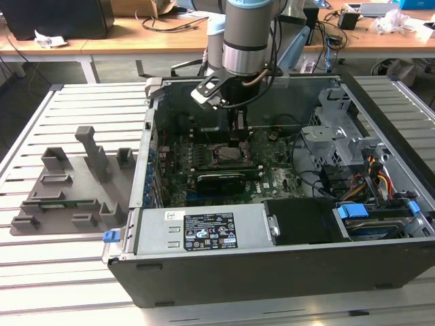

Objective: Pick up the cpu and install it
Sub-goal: 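Place the cpu into insertion slot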

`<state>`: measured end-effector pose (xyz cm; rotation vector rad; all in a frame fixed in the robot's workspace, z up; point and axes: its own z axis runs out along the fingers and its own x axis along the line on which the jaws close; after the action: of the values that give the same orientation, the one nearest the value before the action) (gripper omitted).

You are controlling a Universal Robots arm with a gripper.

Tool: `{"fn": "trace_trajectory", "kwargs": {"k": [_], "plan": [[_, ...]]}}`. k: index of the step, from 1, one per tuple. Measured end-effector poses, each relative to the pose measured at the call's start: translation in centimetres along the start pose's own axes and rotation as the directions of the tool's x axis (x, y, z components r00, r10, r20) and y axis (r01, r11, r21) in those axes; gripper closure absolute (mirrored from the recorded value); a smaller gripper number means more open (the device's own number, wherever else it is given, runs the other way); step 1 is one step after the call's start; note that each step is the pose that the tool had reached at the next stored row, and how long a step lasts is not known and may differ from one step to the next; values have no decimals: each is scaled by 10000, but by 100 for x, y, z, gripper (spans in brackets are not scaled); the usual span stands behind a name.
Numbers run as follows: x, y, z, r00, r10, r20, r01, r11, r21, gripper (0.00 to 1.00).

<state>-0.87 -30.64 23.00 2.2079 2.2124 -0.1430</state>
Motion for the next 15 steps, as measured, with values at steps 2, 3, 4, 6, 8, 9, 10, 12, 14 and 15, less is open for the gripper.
{"fn": "trace_trajectory", "kwargs": {"k": [2, 3, 4, 6, 8, 9, 10, 12, 14, 15], "plan": [[-3, -2, -43, 10000, 0, -1, 0, 10000, -1, 89], [-4, -3, -58, 10000, 1, 0, -1, 10000, -1, 89], [-5, -4, -72, 10000, 0, 0, 0, 10000, 0, 89], [-7, -6, -100, 10000, 0, 0, 0, 10000, 0, 89], [-12, -9, -159, 10000, 0, 0, 0, 10000, 0, 89], [-15, -11, -203, 10000, 0, -1, 0, 10000, 0, 89], [-16, -12, -221, 10000, 0, 0, 0, 10000, 0, 89], [-19, -14, -252, 10000, 0, 0, 0, 10000, 0, 89], [-21, -16, -289, 10000, 0, 0, 0, 10000, 0, 89], [-23, -17, -305, 10000, 0, 0, 0, 10000, 0, 89]]}}
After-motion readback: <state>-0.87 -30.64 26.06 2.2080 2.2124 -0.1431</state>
